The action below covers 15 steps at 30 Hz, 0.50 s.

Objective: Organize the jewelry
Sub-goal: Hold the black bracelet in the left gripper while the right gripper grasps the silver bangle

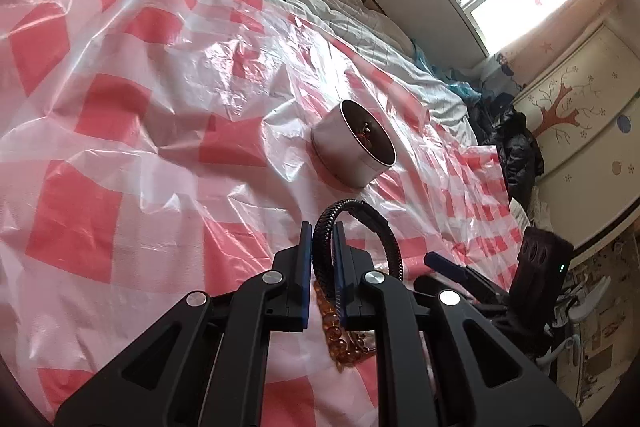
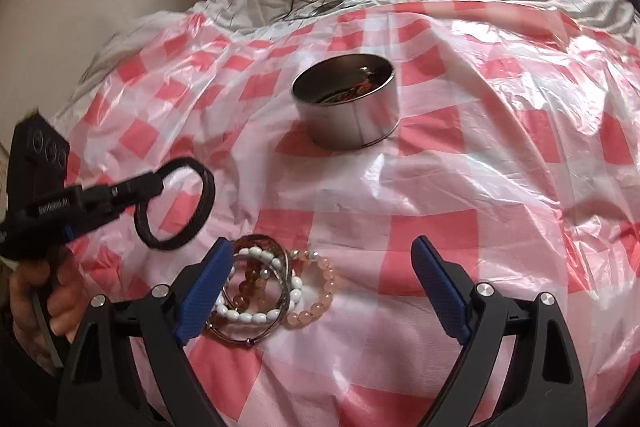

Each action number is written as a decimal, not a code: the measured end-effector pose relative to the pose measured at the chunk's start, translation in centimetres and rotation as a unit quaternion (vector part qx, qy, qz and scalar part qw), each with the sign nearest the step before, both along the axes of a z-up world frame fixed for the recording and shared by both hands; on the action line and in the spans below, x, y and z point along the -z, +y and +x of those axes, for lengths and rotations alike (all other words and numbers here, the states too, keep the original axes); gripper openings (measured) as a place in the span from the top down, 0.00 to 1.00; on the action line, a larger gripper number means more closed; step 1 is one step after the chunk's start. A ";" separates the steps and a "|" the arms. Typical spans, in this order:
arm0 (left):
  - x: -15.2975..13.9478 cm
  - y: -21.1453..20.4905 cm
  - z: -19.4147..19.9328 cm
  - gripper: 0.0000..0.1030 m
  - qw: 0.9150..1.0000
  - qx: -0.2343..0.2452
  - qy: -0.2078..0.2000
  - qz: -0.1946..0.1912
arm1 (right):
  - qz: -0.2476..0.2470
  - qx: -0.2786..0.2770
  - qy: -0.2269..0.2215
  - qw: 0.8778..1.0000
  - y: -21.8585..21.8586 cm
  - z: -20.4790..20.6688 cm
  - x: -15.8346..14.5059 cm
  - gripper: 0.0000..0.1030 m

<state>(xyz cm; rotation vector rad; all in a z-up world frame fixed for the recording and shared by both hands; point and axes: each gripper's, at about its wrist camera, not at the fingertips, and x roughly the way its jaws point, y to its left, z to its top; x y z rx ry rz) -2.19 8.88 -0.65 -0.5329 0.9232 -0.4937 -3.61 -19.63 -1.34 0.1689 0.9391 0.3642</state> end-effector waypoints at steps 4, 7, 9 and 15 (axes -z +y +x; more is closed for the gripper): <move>0.0 0.5 0.1 0.91 1.000 -0.003 -0.001 -0.001 | -0.065 -0.043 -0.002 0.997 2.7 -0.3 0.9 0.35; 0.0 0.6 0.1 0.91 1.000 -0.003 -0.001 -0.002 | -0.090 -0.060 0.004 0.994 3.7 -0.2 1.8 0.44; -0.1 0.6 0.1 0.91 1.000 -0.003 -0.002 -0.001 | -0.104 -0.065 0.004 0.992 4.1 -0.3 2.2 0.48; -0.1 0.7 -0.1 0.91 1.000 -0.002 -0.001 -0.002 | -0.125 -0.076 -0.002 0.989 4.7 -0.6 2.4 0.87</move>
